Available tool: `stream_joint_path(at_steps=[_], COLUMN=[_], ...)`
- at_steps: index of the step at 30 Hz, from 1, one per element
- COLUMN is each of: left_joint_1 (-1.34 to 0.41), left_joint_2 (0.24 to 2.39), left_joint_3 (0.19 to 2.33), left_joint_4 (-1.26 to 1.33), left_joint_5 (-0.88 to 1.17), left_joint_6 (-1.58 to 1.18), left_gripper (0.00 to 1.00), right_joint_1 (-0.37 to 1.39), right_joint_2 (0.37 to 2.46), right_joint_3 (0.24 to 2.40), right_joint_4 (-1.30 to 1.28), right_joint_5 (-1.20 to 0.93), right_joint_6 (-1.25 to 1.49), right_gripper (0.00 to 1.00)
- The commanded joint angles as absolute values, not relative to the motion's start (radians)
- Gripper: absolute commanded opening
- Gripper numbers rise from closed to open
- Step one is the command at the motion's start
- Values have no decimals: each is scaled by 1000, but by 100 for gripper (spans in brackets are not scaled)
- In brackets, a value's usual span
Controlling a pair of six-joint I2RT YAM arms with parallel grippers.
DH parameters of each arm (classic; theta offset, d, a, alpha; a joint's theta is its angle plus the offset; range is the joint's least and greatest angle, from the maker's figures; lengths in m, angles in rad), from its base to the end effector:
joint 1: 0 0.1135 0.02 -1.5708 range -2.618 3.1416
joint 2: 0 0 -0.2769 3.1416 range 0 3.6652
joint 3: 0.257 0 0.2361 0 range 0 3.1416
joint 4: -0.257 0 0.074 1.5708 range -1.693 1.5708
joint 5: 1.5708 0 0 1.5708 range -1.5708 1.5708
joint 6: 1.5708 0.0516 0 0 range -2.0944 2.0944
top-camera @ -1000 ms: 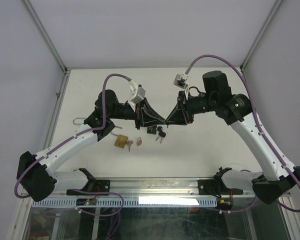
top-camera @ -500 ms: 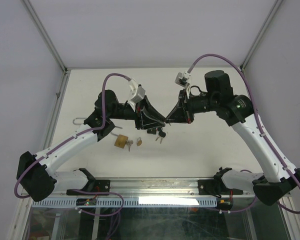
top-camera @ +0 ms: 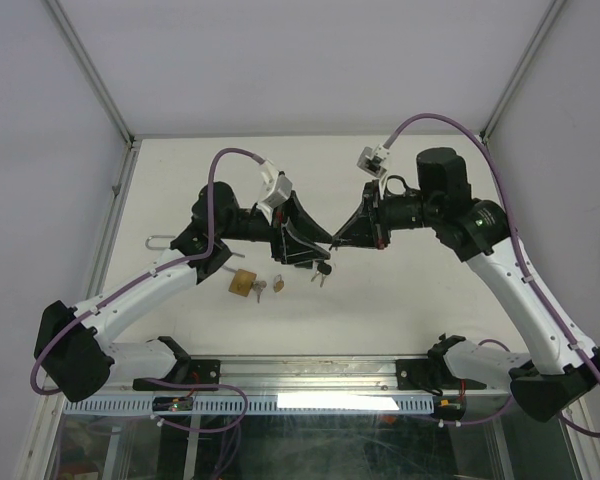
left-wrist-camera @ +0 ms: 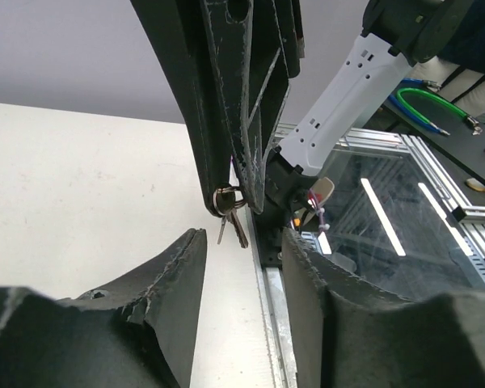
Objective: Unlock with the key
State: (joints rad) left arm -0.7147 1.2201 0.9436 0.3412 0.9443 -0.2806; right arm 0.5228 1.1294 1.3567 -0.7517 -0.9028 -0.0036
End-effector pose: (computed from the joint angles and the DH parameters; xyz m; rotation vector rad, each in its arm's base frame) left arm 0.1727 -0.2052 0.3757 1.1397 1.3101 -1.4608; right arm 0.1551 0.1361 0.4207 -1.0769 1.8135 1.2525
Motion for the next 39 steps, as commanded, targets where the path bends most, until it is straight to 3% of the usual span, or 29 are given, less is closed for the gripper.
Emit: stream_joint_path(at_steps=[1, 6, 14, 20, 27, 30, 35, 36, 37, 39], left_joint_1=[-723, -726, -729, -730, -729, -729, -729, -729, -729, -729], left_joint_2=[1220, 1231, 1226, 1225, 1222, 1215, 1224, 1230, 1234, 1238], left_joint_3=[946, 947, 945, 947, 948, 950, 1033, 1064, 1081, 1121], left_joint_4=[387, 402, 443, 436, 431, 417, 197, 133, 76, -41], left_joint_5=[969, 951, 932, 933, 933, 924, 879, 865, 858, 843], left_joint_6=[-282, -287, -324, -325, -322, -321, -237, -211, -185, -110], left_gripper=[46, 46, 14, 16, 0, 0, 0, 0, 0, 0], right_joint_1=[513, 511, 509, 508, 507, 507, 505, 505, 506, 504], right_joint_2=[1094, 1094, 1091, 1098, 1095, 1094, 1084, 1082, 1081, 1079], right_joint_3=[1371, 1378, 1373, 1367, 1366, 1359, 1343, 1338, 1329, 1316], right_joint_4=[-660, -623, -613, -613, -623, -630, -661, -676, -696, -732], right_joint_5=[-915, -902, -898, -907, -906, -906, -923, -927, -929, -926], right_joint_6=[35, 60, 66, 66, 64, 61, 39, 28, 16, -8], right_gripper=[0, 0, 0, 0, 0, 0, 0, 4, 17, 53])
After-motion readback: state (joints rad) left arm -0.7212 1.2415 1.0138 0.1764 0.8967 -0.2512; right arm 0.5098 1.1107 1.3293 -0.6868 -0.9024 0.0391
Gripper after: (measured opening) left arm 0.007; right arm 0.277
